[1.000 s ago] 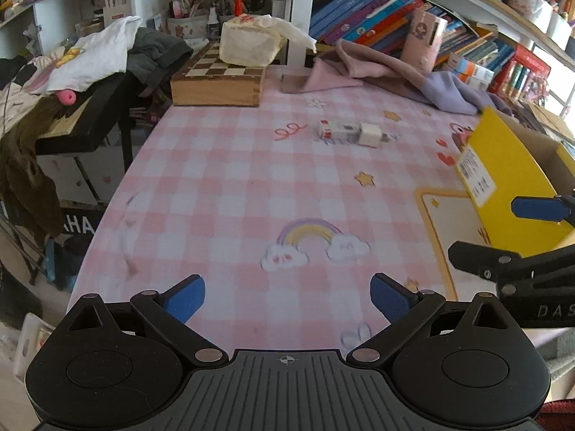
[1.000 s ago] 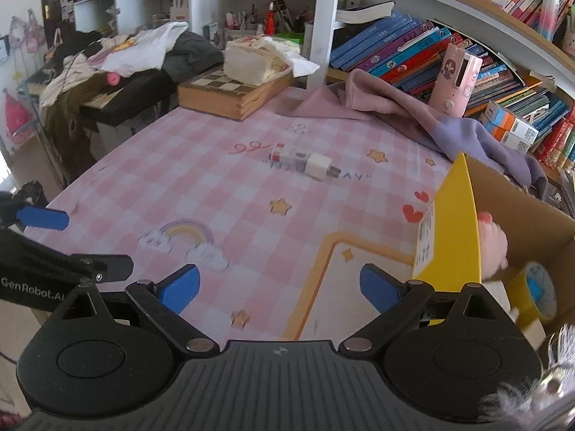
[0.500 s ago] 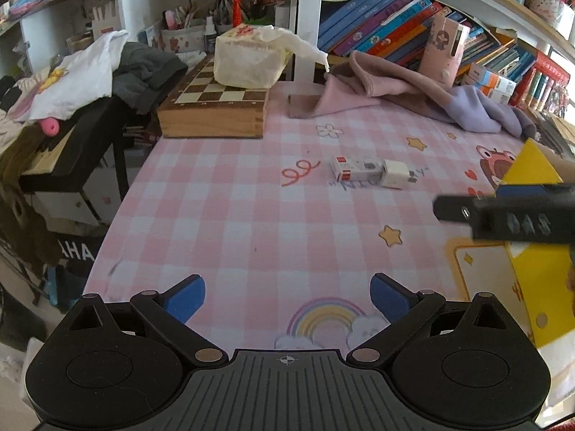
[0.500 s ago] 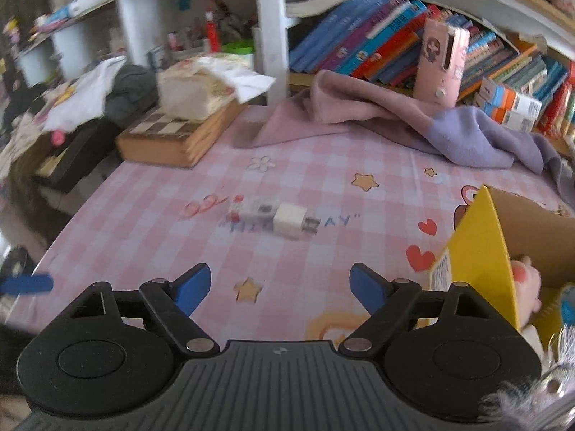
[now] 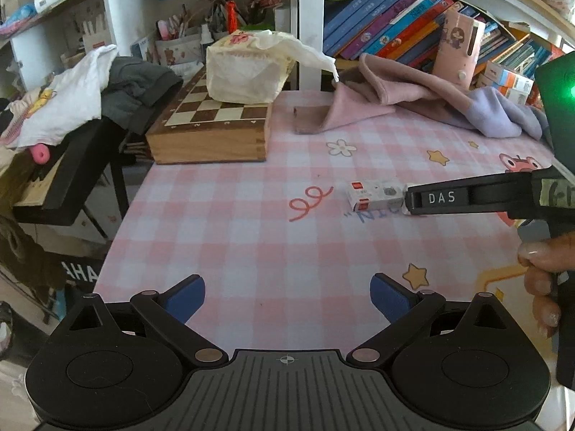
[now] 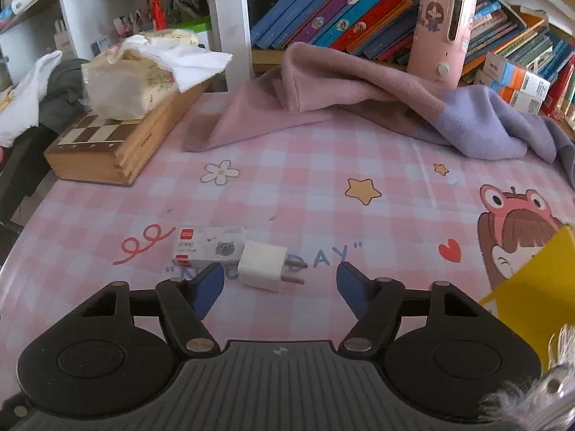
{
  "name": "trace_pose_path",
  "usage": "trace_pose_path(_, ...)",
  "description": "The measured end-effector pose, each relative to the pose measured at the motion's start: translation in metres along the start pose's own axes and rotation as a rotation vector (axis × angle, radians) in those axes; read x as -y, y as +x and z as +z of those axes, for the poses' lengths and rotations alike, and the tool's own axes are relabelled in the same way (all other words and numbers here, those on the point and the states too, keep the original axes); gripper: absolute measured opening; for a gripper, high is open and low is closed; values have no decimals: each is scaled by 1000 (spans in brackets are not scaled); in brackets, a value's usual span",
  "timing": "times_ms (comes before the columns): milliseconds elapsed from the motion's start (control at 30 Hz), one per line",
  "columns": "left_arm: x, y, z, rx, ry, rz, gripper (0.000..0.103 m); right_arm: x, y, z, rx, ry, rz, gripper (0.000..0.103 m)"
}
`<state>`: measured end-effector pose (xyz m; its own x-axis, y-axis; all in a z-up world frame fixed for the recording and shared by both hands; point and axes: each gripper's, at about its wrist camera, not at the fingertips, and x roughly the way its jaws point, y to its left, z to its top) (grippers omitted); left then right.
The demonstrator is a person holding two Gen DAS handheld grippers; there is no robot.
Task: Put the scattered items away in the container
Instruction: 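Grasp the white plug with the right tool while the left tool grasps the small white box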
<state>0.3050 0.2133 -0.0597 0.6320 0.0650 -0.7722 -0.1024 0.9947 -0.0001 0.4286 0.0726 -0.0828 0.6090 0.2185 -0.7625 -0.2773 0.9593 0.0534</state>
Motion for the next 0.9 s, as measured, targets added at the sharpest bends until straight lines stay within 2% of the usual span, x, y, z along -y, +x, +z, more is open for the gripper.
trace_pose_path(200, 5, 13, 7, 1, 16, -12, 100, 6, 17, 2, -32, 44, 28, 60)
trace_pose_path(300, 9, 21, 12, 9, 31, -18, 100, 10, 22, 2, -25, 62, 37, 44)
trace_pose_path(567, 29, 50, 34, 63, 57, -87, 99, 44, 0, 6, -14, 176, -28, 43)
trace_pose_path(733, 52, 74, 47, 86, 79, -113, 97, 52, -17, 11, 48, 210, -28, 44)
trace_pose_path(833, 63, 85, 51, 83, 82, -105, 84, 57, -23, 12, 67, 228, -23, 44)
trace_pose_path(900, 68, 92, 52, 71, 60, -109, 83, 62, -25, 11, 80, 256, -20, 44)
